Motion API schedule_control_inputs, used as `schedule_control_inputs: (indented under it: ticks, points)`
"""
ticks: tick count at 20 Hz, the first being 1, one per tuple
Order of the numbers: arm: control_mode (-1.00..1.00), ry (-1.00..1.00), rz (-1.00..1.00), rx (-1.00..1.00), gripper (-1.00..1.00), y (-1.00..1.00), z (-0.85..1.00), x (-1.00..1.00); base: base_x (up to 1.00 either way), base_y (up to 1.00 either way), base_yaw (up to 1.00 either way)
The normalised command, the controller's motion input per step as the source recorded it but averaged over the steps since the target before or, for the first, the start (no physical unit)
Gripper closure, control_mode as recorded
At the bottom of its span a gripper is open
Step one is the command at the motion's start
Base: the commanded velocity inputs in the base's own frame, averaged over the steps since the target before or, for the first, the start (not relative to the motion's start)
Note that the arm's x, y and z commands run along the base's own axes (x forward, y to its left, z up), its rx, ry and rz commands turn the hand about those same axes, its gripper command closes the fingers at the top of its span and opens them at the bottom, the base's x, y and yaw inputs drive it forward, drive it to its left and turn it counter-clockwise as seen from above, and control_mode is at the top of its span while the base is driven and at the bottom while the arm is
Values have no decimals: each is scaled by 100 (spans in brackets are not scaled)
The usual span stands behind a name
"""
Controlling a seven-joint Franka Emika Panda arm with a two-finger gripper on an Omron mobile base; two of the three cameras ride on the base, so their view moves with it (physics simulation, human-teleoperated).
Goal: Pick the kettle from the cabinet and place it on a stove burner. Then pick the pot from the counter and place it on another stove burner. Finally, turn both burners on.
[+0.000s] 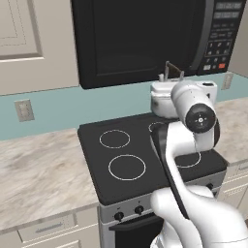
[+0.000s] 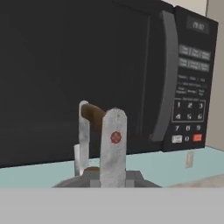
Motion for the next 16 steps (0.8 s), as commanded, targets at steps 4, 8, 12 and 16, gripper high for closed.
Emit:
schedule_control_inputs:
  ticks: [4,8,12,16]
  points:
    - [-100,0,2,0,100,24,-28,-4,0,0,0]
    - [-100,0,0,1,100,30,-25,1,0,0,0]
    - [-100,0,-4,0,100,30,-20,5,0,0,0]
    - [-100,0,-2,0,100,24,-20,1,0,0,0]
